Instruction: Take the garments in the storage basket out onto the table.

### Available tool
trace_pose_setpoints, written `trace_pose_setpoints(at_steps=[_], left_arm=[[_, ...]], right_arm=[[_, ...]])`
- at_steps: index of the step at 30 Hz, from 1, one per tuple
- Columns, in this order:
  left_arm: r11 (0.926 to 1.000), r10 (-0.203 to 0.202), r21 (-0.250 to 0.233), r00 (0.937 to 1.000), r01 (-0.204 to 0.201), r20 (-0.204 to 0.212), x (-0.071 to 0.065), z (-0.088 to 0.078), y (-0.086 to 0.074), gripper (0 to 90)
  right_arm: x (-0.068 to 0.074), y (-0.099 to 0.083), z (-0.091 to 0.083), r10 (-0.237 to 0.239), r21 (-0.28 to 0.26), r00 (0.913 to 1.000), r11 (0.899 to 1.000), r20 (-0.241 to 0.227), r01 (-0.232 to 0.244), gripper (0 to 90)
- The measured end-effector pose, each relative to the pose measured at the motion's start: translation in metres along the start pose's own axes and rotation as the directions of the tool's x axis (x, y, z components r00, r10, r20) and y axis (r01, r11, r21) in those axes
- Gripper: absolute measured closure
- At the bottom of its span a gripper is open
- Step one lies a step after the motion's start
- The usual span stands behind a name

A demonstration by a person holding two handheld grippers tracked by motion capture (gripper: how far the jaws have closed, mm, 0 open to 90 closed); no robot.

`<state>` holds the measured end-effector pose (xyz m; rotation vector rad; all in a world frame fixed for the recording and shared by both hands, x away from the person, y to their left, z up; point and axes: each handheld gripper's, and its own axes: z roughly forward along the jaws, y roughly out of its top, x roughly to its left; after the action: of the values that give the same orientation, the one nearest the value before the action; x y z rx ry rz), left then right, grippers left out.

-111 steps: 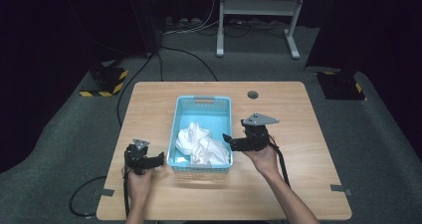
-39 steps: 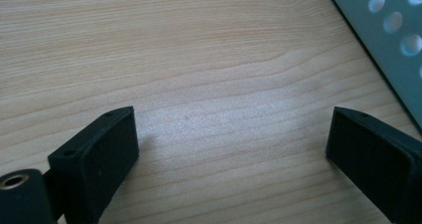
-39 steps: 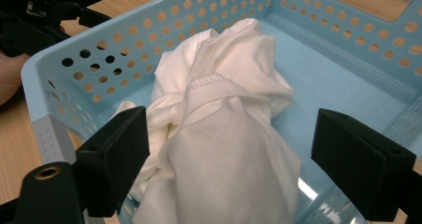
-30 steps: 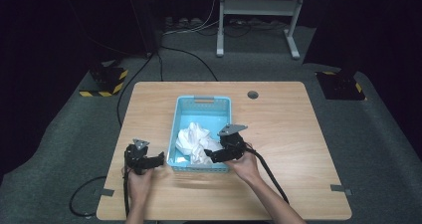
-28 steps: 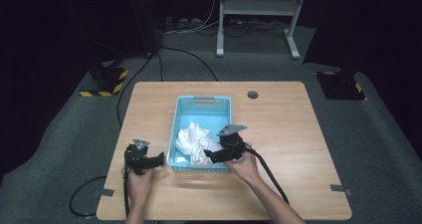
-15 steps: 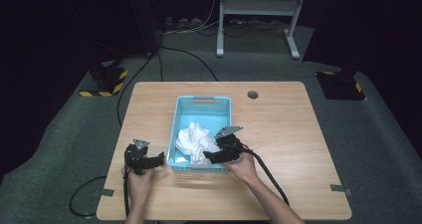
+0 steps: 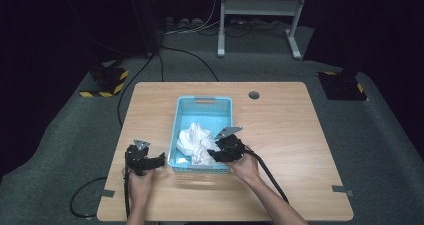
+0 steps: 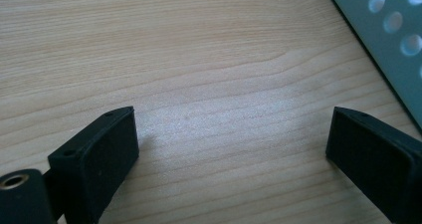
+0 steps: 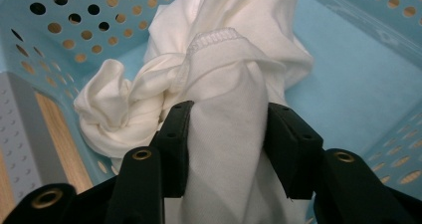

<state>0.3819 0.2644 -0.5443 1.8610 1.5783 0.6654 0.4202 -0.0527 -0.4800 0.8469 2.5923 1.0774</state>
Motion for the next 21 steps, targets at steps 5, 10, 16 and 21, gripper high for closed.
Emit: trace_pose_setpoints(at_steps=[5, 10, 16, 21], left_arm=[[1.0, 0.0, 0.0, 1.0, 0.0, 0.0, 0.0, 0.0, 0.0, 6.4], [1.0, 0.001, 0.0, 1.0, -0.001, 0.0, 0.0001, 0.0, 0.0, 6.4], [1.0, 0.0, 0.0, 1.0, 0.0, 0.0, 0.0, 0.0, 0.0, 6.4], [1.0, 0.0, 0.0, 1.0, 0.0, 0.0, 0.0, 0.0, 0.0, 6.4]], right_arm=[[0.0036, 0.0031, -0.0007, -0.032, 0.016, 0.9995, 0.999, -0.004, 0.032, 65.4], [-0.0004, 0.0024, -0.0017, -0.017, 0.009, 0.9991, 1.0, -0.038, 0.018, 77.0], [-0.0005, 0.0024, -0.0029, -0.019, -0.002, 0.9986, 1.0, -0.049, 0.019, 81.8], [-0.0017, 0.0026, -0.0046, -0.011, -0.018, 0.998, 1.0, -0.062, 0.009, 82.5]])
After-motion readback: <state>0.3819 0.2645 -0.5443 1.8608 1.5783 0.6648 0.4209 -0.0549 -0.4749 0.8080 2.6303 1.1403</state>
